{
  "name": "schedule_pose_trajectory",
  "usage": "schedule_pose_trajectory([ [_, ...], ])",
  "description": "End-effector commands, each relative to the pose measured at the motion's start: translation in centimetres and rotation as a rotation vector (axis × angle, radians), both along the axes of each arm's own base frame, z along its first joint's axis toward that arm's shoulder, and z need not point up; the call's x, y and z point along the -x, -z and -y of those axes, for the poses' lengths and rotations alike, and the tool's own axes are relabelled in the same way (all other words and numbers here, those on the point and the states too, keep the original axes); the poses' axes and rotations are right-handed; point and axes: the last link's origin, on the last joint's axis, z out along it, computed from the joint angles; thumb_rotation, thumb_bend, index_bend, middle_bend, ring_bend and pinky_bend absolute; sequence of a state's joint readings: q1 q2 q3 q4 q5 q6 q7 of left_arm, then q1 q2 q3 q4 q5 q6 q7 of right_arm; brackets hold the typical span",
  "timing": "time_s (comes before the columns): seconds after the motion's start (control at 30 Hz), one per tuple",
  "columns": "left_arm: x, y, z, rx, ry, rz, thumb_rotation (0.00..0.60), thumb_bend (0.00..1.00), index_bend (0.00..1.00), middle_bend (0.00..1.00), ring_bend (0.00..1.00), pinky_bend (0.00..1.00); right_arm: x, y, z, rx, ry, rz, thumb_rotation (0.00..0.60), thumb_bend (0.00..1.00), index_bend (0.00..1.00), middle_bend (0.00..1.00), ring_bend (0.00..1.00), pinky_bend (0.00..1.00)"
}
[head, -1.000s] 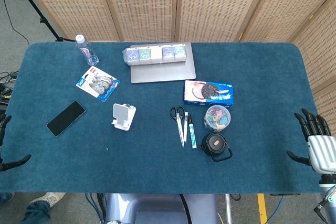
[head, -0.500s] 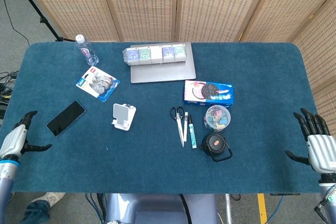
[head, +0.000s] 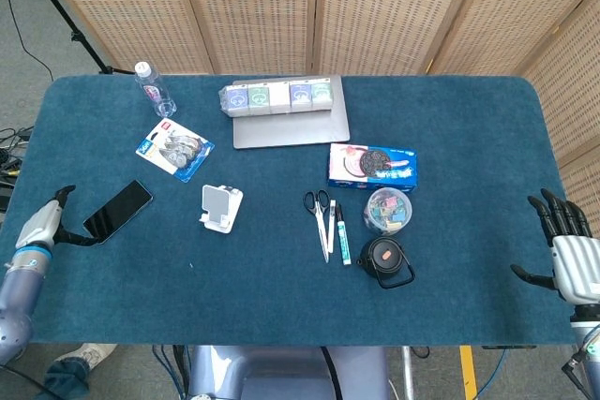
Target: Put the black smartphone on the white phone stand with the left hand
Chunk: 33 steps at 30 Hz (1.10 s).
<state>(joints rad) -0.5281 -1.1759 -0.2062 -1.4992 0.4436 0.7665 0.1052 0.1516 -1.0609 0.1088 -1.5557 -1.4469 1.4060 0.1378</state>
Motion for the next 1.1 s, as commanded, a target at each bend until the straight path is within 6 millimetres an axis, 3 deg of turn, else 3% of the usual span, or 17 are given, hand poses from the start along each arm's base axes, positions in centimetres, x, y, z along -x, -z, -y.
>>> schedule_pose_trajectory([
  [0.03, -0.7, 1.2, -1.7, 0.034, -0.006, -0.013, 0.600, 0.05, 0.00, 0.00, 0.00, 0.00, 0.0, 0.0, 0.1, -0.001, 0.002, 0.001, 0.600, 0.00, 0.00, 0.00, 0.00, 0.00],
  [0.23, -1.3, 2.8, -3.3, 0.055, -0.033, -0.051, 0.600, 0.07, 0.00, 0.00, 0.00, 0.01, 0.2, 0.0, 0.1, -0.007, 0.013, 0.003, 0.600, 0.00, 0.00, 0.00, 0.00, 0.00],
  [0.47, -2.1, 4.2, -3.9, 0.049, -0.035, -0.080, 0.600, 0.10, 0.02, 0.00, 0.00, 0.08, 1.2, -0.9, -0.6, -0.008, 0.028, 0.003, 0.600, 0.00, 0.00, 0.00, 0.00, 0.00],
  [0.9, -3.6, 6.0, -4.7, 0.033, -0.066, -0.119, 0.600, 0.12, 0.06, 0.00, 0.01, 0.14, 1.2, -0.8, -0.5, -0.024, 0.034, 0.009, 0.600, 0.00, 0.00, 0.00, 0.00, 0.00],
  [1.1, -3.9, 6.7, -4.9, 0.035, -0.070, -0.132, 0.600, 0.12, 0.14, 0.01, 0.03, 0.18, 1.2, -0.9, -0.5, -0.023, 0.036, 0.014, 0.600, 0.00, 0.00, 0.00, 0.00, 0.00],
])
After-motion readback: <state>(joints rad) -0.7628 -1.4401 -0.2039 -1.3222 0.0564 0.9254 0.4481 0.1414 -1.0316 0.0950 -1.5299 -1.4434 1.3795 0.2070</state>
